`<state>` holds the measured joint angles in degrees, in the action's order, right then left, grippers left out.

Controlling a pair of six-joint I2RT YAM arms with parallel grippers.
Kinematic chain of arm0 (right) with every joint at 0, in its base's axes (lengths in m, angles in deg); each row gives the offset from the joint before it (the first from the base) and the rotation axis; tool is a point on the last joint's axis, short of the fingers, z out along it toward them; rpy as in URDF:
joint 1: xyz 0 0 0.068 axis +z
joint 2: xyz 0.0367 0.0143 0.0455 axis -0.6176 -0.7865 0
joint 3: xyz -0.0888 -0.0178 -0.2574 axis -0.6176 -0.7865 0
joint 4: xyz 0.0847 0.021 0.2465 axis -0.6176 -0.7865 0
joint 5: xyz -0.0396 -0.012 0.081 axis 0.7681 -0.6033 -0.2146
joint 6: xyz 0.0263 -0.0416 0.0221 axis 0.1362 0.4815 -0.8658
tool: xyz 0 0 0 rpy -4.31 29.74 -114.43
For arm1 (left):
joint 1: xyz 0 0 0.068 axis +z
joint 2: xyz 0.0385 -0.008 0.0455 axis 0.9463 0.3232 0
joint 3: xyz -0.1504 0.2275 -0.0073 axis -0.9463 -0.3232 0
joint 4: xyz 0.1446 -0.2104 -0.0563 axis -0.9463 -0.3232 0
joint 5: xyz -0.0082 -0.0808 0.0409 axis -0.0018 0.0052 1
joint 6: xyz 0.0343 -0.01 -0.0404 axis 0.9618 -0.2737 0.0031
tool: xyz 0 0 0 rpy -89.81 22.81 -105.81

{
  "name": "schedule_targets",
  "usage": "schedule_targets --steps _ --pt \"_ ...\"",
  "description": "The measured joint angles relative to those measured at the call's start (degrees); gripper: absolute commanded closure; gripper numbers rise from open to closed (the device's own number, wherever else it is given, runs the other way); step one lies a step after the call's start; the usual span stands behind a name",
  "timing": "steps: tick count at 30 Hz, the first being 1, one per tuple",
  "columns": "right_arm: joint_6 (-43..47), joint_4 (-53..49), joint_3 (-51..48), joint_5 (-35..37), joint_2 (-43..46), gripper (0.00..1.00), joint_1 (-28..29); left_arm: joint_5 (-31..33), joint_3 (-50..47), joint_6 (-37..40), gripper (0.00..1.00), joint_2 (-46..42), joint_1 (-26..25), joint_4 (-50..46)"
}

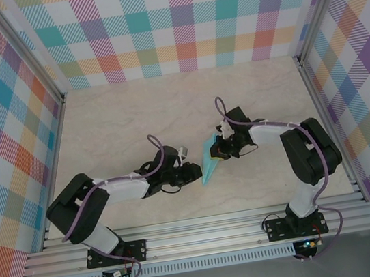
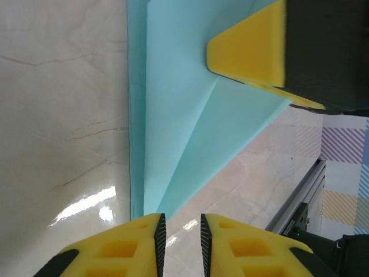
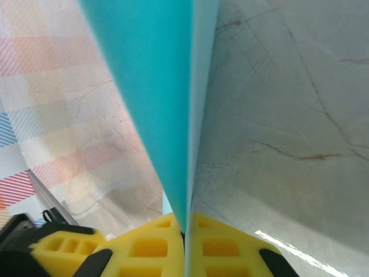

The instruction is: Fold a paper plane with a square sheet of paper (pick it up from the middle)

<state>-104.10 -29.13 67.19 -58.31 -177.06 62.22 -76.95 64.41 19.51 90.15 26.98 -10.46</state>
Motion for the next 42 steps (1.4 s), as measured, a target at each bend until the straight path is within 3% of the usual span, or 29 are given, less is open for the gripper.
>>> schedule_targets --steps 13,20,26,32,37,39,42 --pt "5.5 -17.6 7.4 15.2 8.2 0.93 1.2 11.5 -3.1 4.0 0.69 -14.1 0.1 -10.1" --pt "8.2 -35.6 18.2 36.6 7.4 0.93 6.9 19.5 -6.0 4.6 0.68 -23.4 0.9 -15.1" --pt "6.8 -46.1 24.6 49.8 -2.2 0.90 13.4 25.9 -8.7 4.4 0.64 -31.1 2.0 -19.7" --pt "3.7 -49.0 30.4 50.0 -15.4 0.79 19.8 30.0 -10.8 3.3 0.64 -37.8 2.4 -23.1" --pt "2.8 -46.4 34.5 42.1 -19.8 0.52 24.7 30.9 -10.9 3.3 0.62 -38.7 2.5 -24.9" --pt "2.8 -45.5 34.9 38.7 -19.7 0.48 25.5 30.8 -10.9 3.3 0.62 -38.7 2.5 -25.4" --pt "3.1 -43.6 34.2 35.9 -18.1 0.34 25.4 30.6 -10.9 3.3 0.62 -38.0 2.5 -25.4"
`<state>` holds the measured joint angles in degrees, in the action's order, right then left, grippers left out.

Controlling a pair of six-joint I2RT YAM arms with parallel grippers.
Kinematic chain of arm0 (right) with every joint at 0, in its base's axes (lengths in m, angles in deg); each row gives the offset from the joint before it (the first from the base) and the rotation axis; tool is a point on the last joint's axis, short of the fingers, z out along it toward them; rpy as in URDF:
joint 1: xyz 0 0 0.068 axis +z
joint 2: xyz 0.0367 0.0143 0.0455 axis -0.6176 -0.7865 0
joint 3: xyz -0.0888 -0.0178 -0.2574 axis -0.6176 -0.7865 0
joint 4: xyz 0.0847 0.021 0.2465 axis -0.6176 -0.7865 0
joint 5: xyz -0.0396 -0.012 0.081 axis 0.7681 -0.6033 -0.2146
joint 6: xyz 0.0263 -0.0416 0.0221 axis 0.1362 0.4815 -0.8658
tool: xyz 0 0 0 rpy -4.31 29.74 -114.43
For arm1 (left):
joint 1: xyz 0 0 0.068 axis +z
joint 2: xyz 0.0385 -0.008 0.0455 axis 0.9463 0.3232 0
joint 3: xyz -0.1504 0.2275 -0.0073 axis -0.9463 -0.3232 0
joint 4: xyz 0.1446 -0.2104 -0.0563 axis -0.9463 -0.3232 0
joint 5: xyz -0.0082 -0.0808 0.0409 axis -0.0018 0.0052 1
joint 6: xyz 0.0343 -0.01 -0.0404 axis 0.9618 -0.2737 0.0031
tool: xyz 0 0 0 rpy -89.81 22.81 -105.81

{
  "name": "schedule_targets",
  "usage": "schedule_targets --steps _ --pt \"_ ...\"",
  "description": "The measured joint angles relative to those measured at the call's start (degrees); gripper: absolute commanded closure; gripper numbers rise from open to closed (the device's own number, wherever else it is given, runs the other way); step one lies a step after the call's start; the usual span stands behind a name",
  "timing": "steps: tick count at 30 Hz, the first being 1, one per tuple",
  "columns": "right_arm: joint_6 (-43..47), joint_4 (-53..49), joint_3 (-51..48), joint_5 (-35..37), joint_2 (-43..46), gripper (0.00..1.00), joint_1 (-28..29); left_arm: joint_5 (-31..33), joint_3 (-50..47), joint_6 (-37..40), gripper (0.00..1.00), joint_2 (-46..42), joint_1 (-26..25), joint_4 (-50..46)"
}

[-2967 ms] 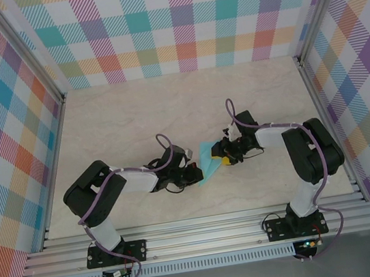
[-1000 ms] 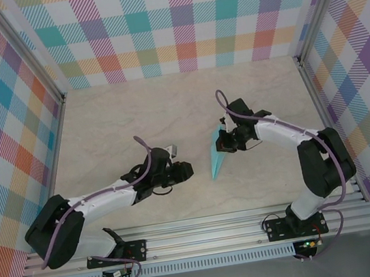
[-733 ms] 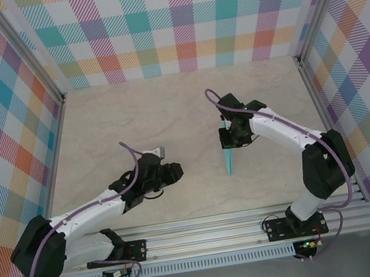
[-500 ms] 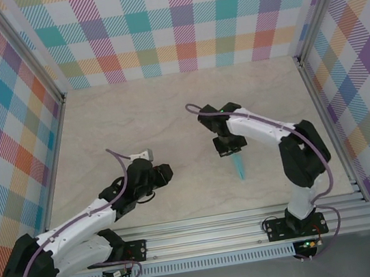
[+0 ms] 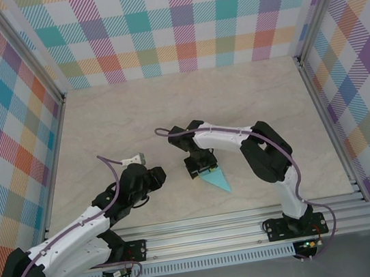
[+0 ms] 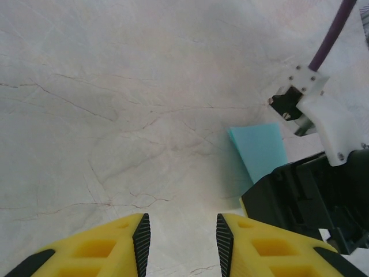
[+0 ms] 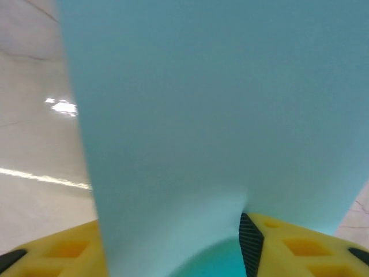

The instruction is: Fold a paper plane with a square sheet of paper (pick it up from the middle)

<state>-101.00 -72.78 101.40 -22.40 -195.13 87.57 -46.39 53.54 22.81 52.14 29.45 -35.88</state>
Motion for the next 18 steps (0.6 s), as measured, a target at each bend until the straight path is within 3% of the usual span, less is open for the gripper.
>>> schedule_targets --steps 6,9,13,15,18 --pt "1.1 5.5 -9.3 -4.2 15.8 0.32 -2.6 -3.9 0.1 0.7 0.60 4.5 0.2 1.2" --pt "1.2 8.7 -14.7 -7.1 23.3 0.47 -5.3 -7.4 0.9 1.6 0.60 8.8 0.2 2.0" --pt "1.3 14.0 -23.5 -12.1 28.7 0.76 -8.7 -12.2 1.7 1.6 0.60 13.9 0.2 5.3" --pt "1.2 16.7 -28.1 -16.2 29.9 0.85 -10.0 -14.1 2.0 1.5 0.60 16.1 0.2 6.6" --pt "1.4 19.5 -32.6 -21.3 30.0 0.89 -11.0 -16.4 2.9 1.6 0.60 19.5 0.2 8.0"
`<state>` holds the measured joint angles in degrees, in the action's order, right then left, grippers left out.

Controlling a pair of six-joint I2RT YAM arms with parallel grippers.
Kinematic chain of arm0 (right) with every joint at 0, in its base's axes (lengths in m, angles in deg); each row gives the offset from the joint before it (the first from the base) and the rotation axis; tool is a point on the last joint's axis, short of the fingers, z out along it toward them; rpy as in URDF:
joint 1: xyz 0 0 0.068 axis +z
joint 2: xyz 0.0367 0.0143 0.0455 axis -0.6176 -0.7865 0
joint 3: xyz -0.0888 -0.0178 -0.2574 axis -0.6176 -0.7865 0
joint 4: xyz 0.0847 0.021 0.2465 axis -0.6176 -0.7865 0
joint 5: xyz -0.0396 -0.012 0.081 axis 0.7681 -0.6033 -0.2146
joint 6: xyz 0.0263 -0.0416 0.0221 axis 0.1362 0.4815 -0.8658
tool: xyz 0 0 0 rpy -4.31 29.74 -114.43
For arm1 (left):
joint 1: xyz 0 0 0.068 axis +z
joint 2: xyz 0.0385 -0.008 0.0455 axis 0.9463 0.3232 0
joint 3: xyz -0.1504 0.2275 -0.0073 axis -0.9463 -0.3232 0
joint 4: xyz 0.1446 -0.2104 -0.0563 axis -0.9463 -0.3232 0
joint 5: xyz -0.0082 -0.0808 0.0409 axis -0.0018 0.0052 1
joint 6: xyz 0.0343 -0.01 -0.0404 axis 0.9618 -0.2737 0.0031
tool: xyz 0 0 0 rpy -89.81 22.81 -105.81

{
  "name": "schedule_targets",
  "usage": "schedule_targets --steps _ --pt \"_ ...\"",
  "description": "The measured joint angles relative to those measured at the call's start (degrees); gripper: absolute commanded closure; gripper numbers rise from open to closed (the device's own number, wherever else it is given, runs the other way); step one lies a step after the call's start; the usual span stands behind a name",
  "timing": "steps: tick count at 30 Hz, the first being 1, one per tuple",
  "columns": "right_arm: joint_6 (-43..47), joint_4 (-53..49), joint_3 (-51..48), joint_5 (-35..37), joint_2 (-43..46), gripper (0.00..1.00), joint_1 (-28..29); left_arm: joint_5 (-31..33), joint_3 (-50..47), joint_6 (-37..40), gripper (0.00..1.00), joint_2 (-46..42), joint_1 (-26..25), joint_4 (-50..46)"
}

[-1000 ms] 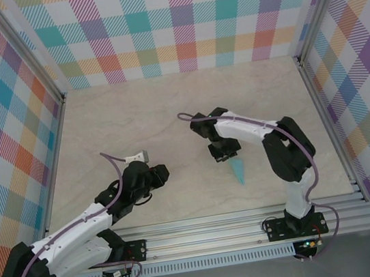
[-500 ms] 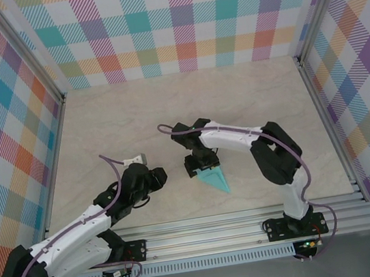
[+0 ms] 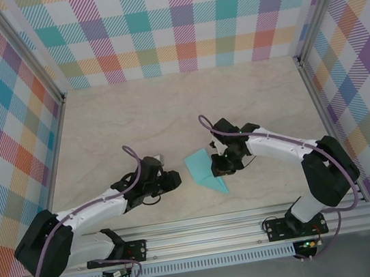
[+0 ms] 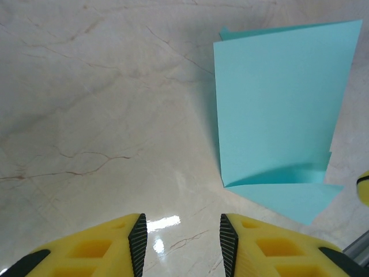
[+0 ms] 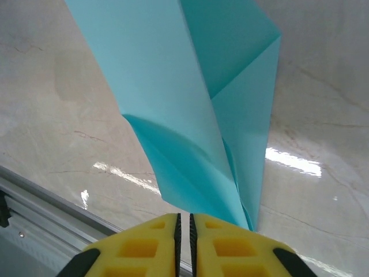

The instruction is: Fold a paper plane with a square sheet of paper (pick it up from the middle)

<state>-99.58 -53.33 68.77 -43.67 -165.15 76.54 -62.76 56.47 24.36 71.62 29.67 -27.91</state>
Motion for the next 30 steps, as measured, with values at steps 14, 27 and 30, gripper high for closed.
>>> schedule_targets --steps 14,27,30 --pt "0.4 6.2 -1.9 -4.5 -3.0 0.91 -2.3 -2.6 4.5 -0.7 0.60 9.8 -2.3 4.0" --pt "0.9 9.8 -3.6 -3.3 -6.9 0.90 -8.7 -3.3 9.4 -2.4 0.51 17.2 -4.6 5.3" --pt "1.0 11.6 -4.5 -3.9 -7.8 0.90 -9.7 -3.5 10.5 -3.1 0.46 18.8 -5.0 5.7"
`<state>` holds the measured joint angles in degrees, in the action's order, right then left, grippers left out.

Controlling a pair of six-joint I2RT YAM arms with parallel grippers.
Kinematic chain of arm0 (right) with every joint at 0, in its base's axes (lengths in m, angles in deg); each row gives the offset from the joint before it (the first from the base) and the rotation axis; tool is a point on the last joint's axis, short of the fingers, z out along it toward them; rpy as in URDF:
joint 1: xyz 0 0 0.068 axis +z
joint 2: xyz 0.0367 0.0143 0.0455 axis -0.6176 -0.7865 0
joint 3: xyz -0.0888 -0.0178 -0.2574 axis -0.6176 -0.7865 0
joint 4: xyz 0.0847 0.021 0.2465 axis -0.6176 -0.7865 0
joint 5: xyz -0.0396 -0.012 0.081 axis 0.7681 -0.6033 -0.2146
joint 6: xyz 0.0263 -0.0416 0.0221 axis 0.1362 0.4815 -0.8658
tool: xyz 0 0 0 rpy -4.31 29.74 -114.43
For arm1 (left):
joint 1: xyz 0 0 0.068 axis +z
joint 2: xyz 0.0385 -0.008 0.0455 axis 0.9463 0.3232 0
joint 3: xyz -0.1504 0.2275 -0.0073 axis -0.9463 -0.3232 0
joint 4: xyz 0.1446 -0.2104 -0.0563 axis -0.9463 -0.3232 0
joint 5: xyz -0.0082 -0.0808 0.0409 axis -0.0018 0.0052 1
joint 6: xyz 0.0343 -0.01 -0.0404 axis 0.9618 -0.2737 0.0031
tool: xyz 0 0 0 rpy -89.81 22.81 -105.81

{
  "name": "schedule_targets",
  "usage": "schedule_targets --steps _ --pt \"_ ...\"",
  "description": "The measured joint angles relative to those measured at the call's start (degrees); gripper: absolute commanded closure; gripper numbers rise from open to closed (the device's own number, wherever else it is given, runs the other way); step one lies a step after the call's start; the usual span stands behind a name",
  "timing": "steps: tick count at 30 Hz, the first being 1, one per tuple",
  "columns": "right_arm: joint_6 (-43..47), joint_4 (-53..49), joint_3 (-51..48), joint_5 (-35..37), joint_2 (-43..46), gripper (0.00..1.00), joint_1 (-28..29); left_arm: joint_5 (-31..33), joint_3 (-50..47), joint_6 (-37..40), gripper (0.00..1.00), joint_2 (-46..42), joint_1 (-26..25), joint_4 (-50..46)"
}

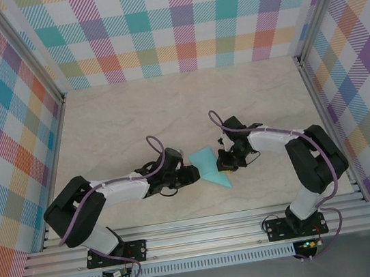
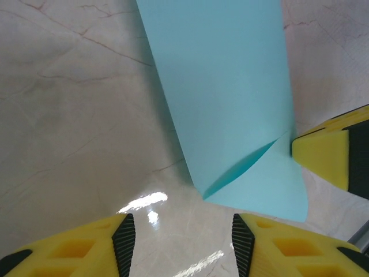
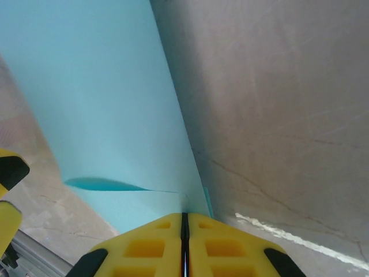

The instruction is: Fold a paper plane with a square sheet of paper (pick it up from the middle)

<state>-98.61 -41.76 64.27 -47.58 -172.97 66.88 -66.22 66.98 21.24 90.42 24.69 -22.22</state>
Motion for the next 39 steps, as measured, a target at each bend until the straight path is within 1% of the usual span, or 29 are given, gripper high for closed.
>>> schedule_targets --steps 2,7,12,14,17,23,29,39 --pt "0.0 1.0 -1.0 -0.5 -0.6 0.91 -0.7 0.0 0.6 -0.5 0.42 0.9 -0.3 0.3" --pt "-0.2 3.8 -3.0 -4.2 -1.1 0.90 -3.0 0.0 0.9 -2.8 0.40 2.8 -0.7 1.7" --pt "-0.2 5.0 -3.8 -5.9 -1.1 0.90 -3.5 0.0 1.6 -4.5 0.39 3.5 -0.8 2.1" --pt "-0.2 5.2 -3.9 -6.0 -1.1 0.90 -3.6 0.0 2.2 -5.2 0.39 4.3 -0.8 2.1" --pt "-0.2 5.2 -3.9 -6.1 -1.1 0.89 -3.6 0.1 2.8 -6.2 0.43 4.9 -0.8 1.6" --pt "-0.2 5.5 -3.9 -6.2 -1.2 0.89 -3.6 0.3 3.4 -8.3 0.46 6.0 -0.7 1.2" --pt "-0.2 5.5 -3.9 -6.2 -1.2 0.88 -3.6 0.8 4.3 -9.4 0.52 6.3 -0.7 -0.3" --pt "-0.2 5.4 -3.9 -6.1 -1.2 0.89 -3.8 4.7 4.4 -10.5 0.50 5.2 -2.3 -1.5"
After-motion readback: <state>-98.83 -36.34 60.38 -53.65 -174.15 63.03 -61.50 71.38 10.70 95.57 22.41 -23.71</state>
